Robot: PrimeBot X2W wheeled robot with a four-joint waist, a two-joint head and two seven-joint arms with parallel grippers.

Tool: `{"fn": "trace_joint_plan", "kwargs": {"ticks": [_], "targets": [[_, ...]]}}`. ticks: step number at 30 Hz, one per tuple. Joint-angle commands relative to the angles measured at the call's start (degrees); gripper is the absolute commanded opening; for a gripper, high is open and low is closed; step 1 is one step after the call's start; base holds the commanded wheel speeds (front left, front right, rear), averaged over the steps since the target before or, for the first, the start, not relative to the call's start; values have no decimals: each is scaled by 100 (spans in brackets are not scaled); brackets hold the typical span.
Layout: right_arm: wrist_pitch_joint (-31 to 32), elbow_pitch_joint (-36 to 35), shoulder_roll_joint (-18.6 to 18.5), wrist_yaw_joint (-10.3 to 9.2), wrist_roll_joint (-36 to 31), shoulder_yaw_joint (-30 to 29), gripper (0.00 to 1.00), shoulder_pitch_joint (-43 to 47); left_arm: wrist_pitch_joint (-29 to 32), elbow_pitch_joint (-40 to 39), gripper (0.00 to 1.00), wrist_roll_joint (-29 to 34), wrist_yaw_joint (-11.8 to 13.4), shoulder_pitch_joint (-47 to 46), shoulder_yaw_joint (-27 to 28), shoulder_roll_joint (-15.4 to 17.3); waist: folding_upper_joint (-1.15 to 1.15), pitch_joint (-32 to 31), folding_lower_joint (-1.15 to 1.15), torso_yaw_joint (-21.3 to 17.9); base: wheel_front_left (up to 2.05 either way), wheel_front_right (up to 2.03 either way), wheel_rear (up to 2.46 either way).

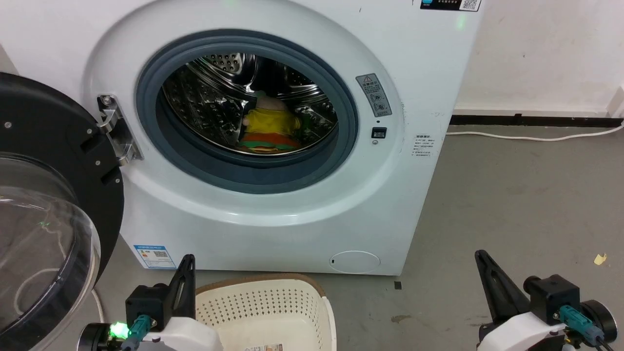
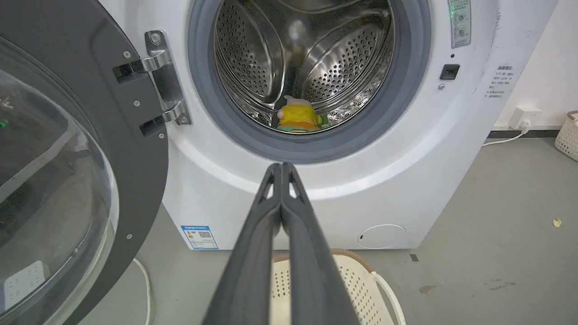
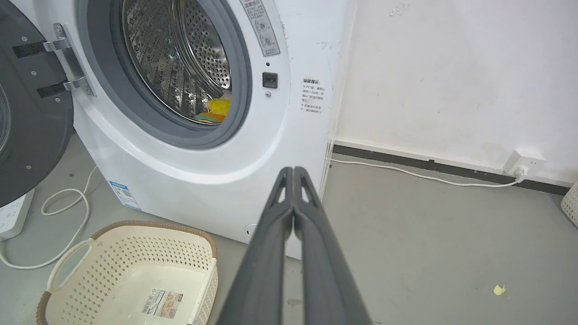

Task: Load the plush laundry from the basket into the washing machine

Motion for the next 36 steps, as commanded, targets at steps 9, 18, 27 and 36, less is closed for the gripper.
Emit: {"fn": "trace_joint_plan", "kwargs": {"ticks": [9, 18, 27, 36], "targets": [[129, -70, 9, -5, -117, -19, 0, -146, 116, -77, 0, 221, -66, -175, 137, -113, 0, 52, 0, 10, 0, 0, 0], [168, -82, 10, -5, -144, -21, 0, -171, 154, -92, 0, 281, -85, -200, 174, -143, 0, 70, 0, 14, 0, 0, 0], [168, -82, 10, -5, -144, -21, 0, -171, 154, -92, 0, 281, -85, -200, 174, -143, 0, 70, 0, 14, 0, 0, 0], [168, -82, 10, -5, -144, -21, 0, -171, 154, -92, 0, 281, -85, -200, 174, -143, 0, 70, 0, 14, 0, 0, 0]]}}
